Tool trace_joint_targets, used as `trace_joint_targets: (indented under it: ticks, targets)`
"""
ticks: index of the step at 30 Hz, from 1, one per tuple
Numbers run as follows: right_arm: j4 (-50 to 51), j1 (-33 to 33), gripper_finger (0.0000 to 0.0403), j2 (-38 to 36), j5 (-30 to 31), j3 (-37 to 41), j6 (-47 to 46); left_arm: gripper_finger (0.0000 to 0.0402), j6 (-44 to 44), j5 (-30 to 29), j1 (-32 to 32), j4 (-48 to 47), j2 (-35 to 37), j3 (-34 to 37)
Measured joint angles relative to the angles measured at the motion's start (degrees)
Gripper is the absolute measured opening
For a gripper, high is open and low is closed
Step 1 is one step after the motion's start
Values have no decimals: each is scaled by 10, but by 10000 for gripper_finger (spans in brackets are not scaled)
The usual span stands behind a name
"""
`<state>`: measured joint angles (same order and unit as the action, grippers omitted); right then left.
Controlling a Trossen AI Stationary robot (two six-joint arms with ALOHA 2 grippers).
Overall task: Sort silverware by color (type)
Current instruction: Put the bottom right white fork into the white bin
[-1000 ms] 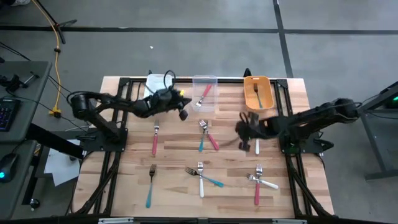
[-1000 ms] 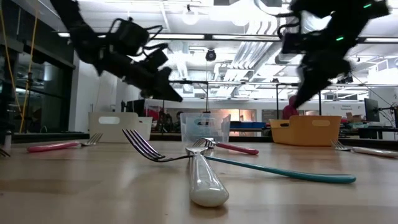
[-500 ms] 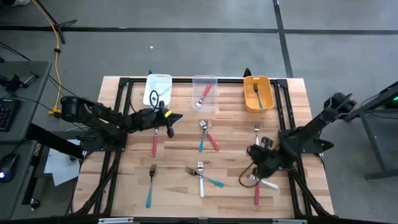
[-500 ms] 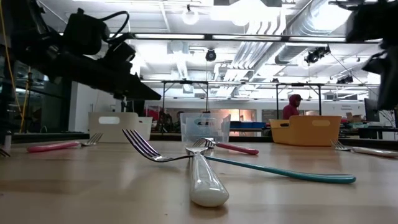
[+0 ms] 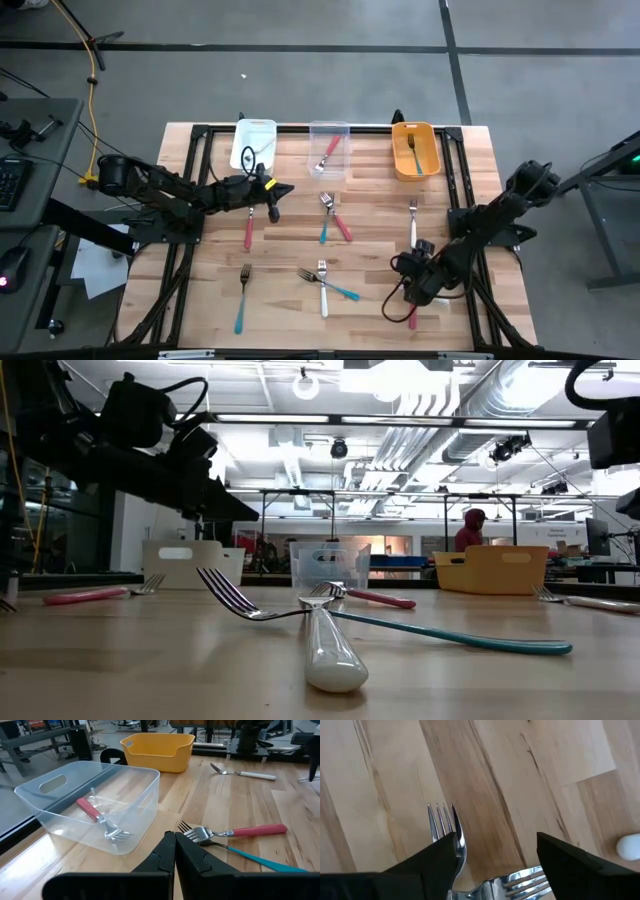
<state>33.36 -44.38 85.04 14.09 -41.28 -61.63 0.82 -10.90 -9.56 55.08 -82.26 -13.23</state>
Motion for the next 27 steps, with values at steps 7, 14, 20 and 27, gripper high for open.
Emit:
trace_joint_targets:
  ticks: [7, 14, 20, 27]
  targets:
    - [-14, 0, 273, 1, -19, -11, 1, 0, 0, 0, 5, -3, 0, 0]
    - [-29, -6, 273, 1, -32, -26, 26, 0, -4, 0, 6, -4, 0, 0]
    - [-35, -28, 273, 3, -32, -26, 31, 0, -5, 0, 6, -8, 0, 0]
    - [-45, -59, 273, 4, -16, -26, 22, 0, -10, 0, 6, -15, 0, 0]
